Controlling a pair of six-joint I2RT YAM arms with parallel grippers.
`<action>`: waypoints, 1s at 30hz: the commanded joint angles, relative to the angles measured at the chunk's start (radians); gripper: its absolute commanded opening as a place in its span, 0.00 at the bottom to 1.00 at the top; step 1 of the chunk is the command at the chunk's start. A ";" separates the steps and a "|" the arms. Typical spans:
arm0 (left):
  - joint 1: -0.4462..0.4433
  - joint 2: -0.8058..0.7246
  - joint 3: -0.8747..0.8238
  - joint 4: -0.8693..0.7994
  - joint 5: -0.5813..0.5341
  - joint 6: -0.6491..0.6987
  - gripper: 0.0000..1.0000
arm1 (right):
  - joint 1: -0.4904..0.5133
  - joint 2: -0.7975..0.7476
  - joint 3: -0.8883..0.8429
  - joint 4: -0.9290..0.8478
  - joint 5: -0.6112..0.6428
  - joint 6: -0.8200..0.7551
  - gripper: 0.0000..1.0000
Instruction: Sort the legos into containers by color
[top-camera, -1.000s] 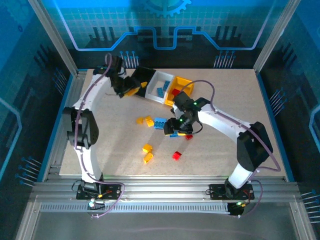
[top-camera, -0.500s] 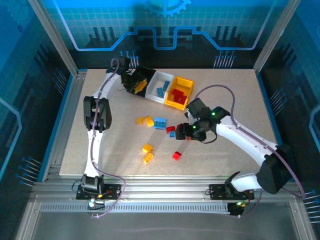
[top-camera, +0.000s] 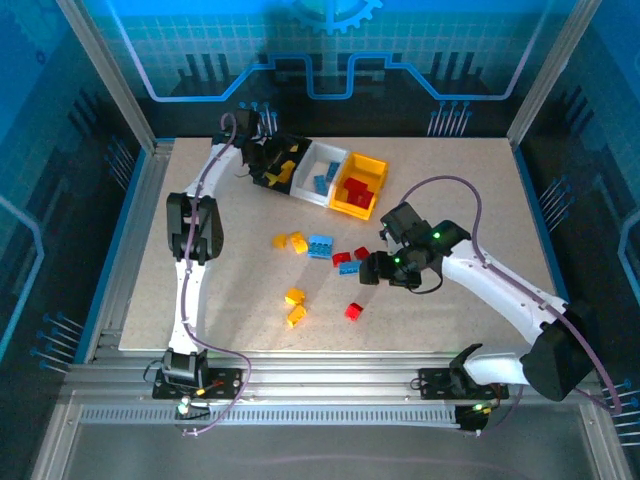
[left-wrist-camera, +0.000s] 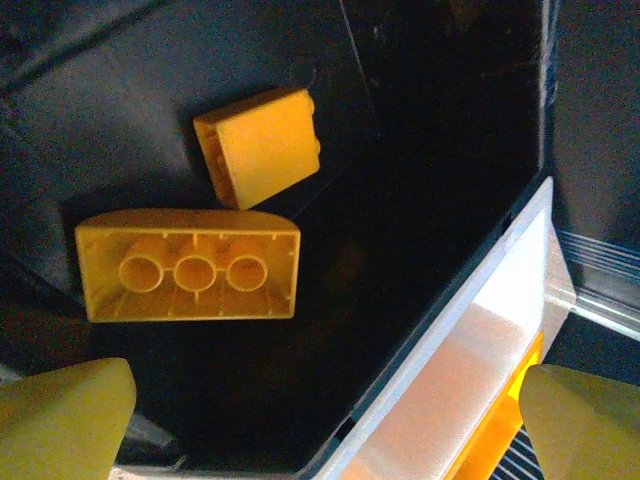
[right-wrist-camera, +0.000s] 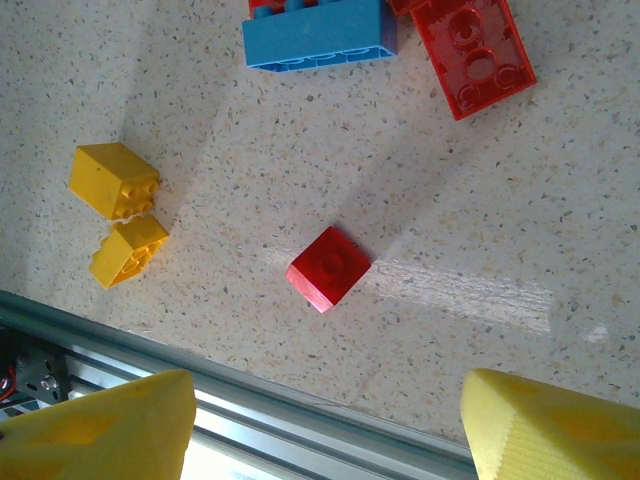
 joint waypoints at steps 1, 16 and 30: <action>-0.002 -0.124 -0.071 -0.017 0.027 0.078 0.99 | -0.003 -0.022 -0.021 0.003 -0.006 0.014 0.72; -0.222 -0.625 -0.658 -0.351 -0.382 0.626 0.98 | 0.037 0.134 0.038 0.099 -0.097 -0.069 0.71; -0.252 -0.475 -0.656 -0.328 -0.428 0.782 0.72 | 0.078 0.157 0.073 0.049 -0.066 -0.106 0.71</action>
